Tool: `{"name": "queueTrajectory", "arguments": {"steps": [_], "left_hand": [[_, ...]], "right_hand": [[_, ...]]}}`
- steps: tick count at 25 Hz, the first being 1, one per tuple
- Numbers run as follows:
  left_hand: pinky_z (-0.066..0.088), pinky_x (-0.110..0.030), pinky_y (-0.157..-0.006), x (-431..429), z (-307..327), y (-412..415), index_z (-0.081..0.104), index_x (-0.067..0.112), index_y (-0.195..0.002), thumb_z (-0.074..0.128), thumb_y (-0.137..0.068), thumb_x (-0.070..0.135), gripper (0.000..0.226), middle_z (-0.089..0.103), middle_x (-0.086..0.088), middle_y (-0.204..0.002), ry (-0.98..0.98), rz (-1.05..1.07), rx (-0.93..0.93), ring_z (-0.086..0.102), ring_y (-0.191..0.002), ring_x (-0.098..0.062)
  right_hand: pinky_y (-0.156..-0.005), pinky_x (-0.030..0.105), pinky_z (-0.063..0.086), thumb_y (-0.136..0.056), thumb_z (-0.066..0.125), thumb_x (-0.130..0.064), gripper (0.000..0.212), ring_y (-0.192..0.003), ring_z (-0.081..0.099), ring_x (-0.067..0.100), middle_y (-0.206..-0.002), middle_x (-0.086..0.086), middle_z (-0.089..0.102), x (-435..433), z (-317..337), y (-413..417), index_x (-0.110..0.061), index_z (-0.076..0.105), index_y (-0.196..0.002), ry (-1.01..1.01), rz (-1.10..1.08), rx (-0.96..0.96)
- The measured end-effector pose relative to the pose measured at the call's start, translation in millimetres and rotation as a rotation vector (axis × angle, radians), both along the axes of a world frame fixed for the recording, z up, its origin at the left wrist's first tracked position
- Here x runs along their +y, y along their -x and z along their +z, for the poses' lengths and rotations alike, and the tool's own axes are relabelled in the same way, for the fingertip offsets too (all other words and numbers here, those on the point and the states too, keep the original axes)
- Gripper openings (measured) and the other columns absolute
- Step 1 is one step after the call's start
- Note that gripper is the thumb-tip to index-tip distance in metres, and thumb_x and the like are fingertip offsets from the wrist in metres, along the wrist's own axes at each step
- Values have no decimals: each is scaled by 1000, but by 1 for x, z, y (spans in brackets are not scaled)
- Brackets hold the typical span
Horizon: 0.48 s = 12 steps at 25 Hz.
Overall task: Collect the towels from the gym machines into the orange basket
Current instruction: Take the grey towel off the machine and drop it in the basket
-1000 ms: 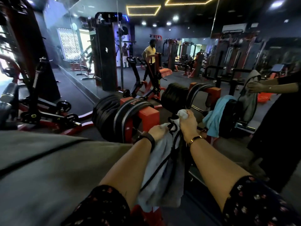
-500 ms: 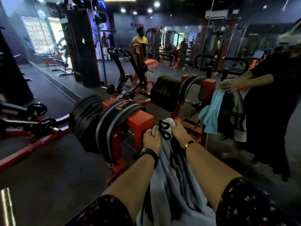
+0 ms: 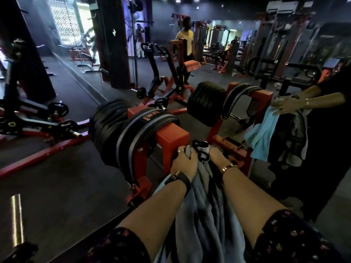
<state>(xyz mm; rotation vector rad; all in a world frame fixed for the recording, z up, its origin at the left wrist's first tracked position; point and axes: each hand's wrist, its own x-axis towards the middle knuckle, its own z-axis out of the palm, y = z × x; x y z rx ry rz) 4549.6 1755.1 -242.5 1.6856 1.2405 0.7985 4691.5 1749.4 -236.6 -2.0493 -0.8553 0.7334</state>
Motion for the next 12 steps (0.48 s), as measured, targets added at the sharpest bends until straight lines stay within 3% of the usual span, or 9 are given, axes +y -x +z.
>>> {"name": "queueTrajectory", "arguments": {"steps": [2,6,9,11,12], "left_hand": [[49,-36,-88,-7,8,-1,46,28,-125,39,-96,49,37,66,-6,-114,10,22,-61,62,-105,-32],[42,-29,-83,-28,22,-4,52,32,-124,42,-98,44,30,63,4,-106,49,106,-245,58,-96,-19],[42,-29,-84,-39,32,-7,57,21,-119,49,-93,44,36,61,5,-100,36,148,-427,57,-97,-17],[45,-30,-88,-39,38,-1,59,14,-113,50,-86,41,39,62,1,-100,-20,189,-513,57,-99,-20],[45,-29,-87,-44,43,3,59,13,-109,51,-89,35,31,62,1,-98,-25,204,-556,57,-98,-21]], "right_hand": [[-99,37,38,-103,34,-30,45,-121,50,31,-136,18,52,-4,9,4,-2,47,-135,-34,11,44],[-102,40,42,-101,36,-43,43,-118,53,30,-126,10,58,-26,30,16,-15,53,-128,-201,16,203],[-80,22,49,-96,45,-48,38,-104,60,17,-108,-3,64,-59,53,21,-20,56,-120,-373,165,325],[-76,17,50,-92,54,-46,36,-103,64,12,-109,-3,67,-76,63,22,-25,57,-122,-434,319,357],[-77,18,52,-92,58,-41,32,-102,65,12,-111,-1,67,-85,69,26,-26,58,-120,-461,381,371]]}}
